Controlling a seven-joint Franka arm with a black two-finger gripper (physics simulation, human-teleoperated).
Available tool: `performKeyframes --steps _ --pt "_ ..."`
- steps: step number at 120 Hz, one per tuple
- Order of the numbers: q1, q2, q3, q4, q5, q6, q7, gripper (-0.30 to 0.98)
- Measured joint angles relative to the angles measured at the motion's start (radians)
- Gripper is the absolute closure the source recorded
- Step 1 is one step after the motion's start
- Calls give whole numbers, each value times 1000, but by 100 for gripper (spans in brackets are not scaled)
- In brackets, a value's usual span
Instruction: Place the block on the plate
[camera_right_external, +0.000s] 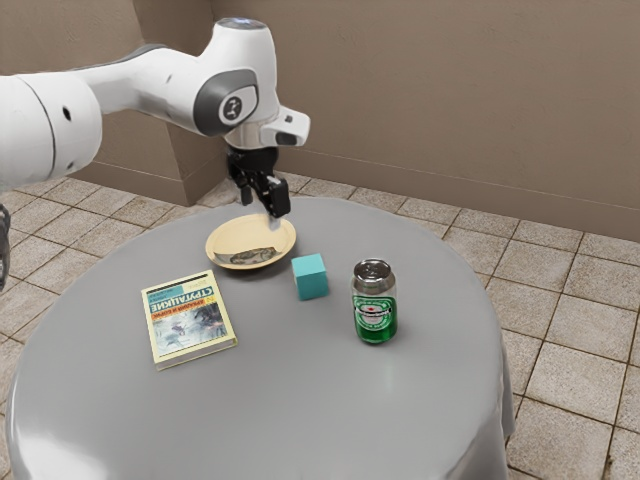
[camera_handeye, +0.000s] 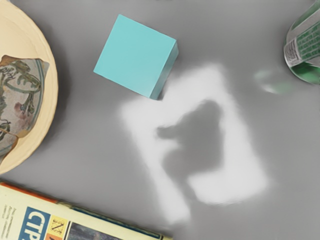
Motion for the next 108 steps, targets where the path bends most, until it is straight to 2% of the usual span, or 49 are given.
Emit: performKeyframes --steps 20,40,79,108 --pt "4 63 -11 31 -17 39 65 0" --pt "51 133 -65 93 -20 55 127 0" --pt "95 321 -89 306 -16 13 226 0" --pt "104 389 -89 367 -13 -6 282 0"
